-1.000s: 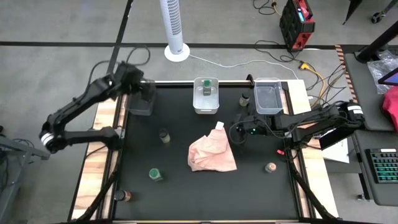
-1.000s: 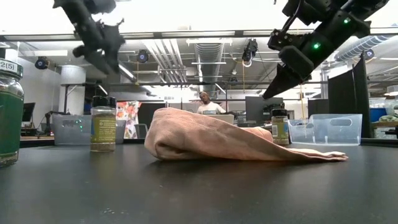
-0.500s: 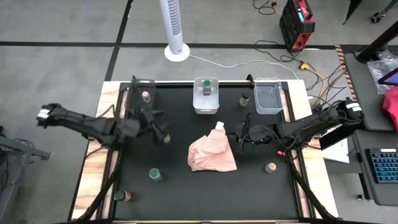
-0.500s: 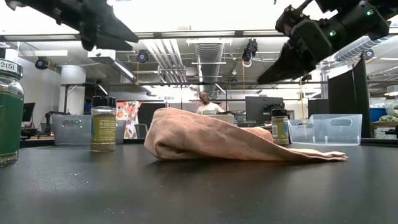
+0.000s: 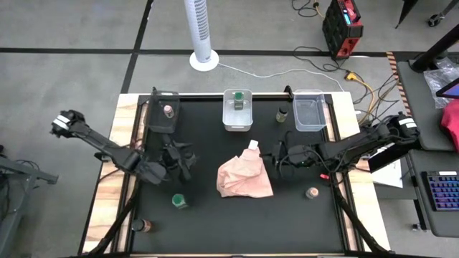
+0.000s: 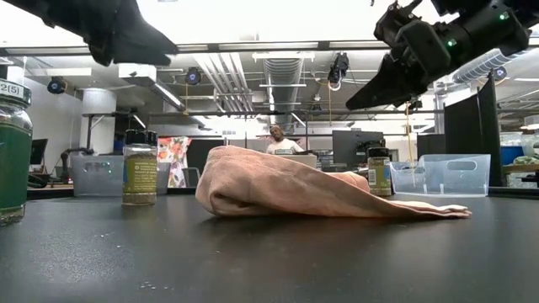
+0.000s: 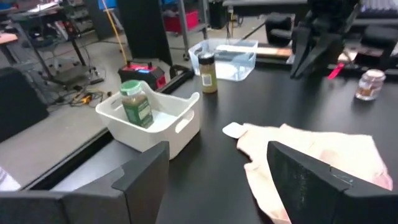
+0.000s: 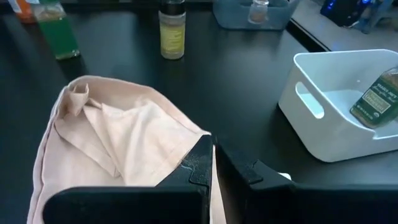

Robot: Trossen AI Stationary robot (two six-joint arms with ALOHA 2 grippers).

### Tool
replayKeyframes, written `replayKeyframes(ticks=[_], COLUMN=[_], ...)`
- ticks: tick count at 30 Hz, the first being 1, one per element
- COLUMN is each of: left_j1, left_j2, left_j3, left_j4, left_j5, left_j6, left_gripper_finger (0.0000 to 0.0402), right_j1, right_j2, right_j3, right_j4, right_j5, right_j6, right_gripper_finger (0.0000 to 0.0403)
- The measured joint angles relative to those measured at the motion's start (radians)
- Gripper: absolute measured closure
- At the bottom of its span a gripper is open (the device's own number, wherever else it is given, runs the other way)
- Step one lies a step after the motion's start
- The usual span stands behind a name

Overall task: Sort spices by type
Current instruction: Put the left black spice bottle into the transparent bin

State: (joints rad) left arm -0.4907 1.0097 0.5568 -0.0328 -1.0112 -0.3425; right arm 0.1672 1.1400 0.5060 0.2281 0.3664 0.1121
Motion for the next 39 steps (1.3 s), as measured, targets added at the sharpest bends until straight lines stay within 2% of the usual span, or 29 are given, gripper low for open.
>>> replayKeyframes(ticks=[6, 12, 18, 23, 29, 34, 39], left_j1=[0.000, 0.003, 0.016, 0.026, 0.044, 0.086, 0.118], left_j2=[0.104, 0.187, 0.247, 0.274, 0.271, 0.271, 0.271], left_j3=[0.003, 0.047, 0.121, 0.148, 0.142, 0.141, 0.122], left_j4=[0.079, 0.163, 0.163, 0.162, 0.166, 0.174, 0.216], left_j5=[0.012, 0.079, 0.080, 0.079, 0.089, 0.228, 0.294], left_j6=[-0.004, 0.113, 0.218, 0.296, 0.305, 0.311, 0.354], left_gripper_finger=[0.0148, 0.0148, 0.0148, 0.0148, 0.0148, 0.0148, 0.0148], right_j1=[0.010, 0.010, 0.010, 0.010, 0.010, 0.010, 0.010], right_j2=[0.000, 0.000, 0.000, 0.000, 0.000, 0.000, 0.000], right_j3=[-0.030, -0.032, -0.032, -0.032, -0.032, -0.032, -0.032], right_j4=[0.089, 0.106, 0.118, 0.130, 0.128, 0.128, 0.128], right_j5=[-0.001, 0.000, -0.001, -0.001, -0.001, -0.002, -0.003], right_j6=[-0.047, -0.072, -0.107, -0.140, -0.143, -0.158, -0.158], right_gripper_finger=[0.0390, 0.0390, 0.0390, 0.0390, 0.0390, 0.0390, 0.0390])
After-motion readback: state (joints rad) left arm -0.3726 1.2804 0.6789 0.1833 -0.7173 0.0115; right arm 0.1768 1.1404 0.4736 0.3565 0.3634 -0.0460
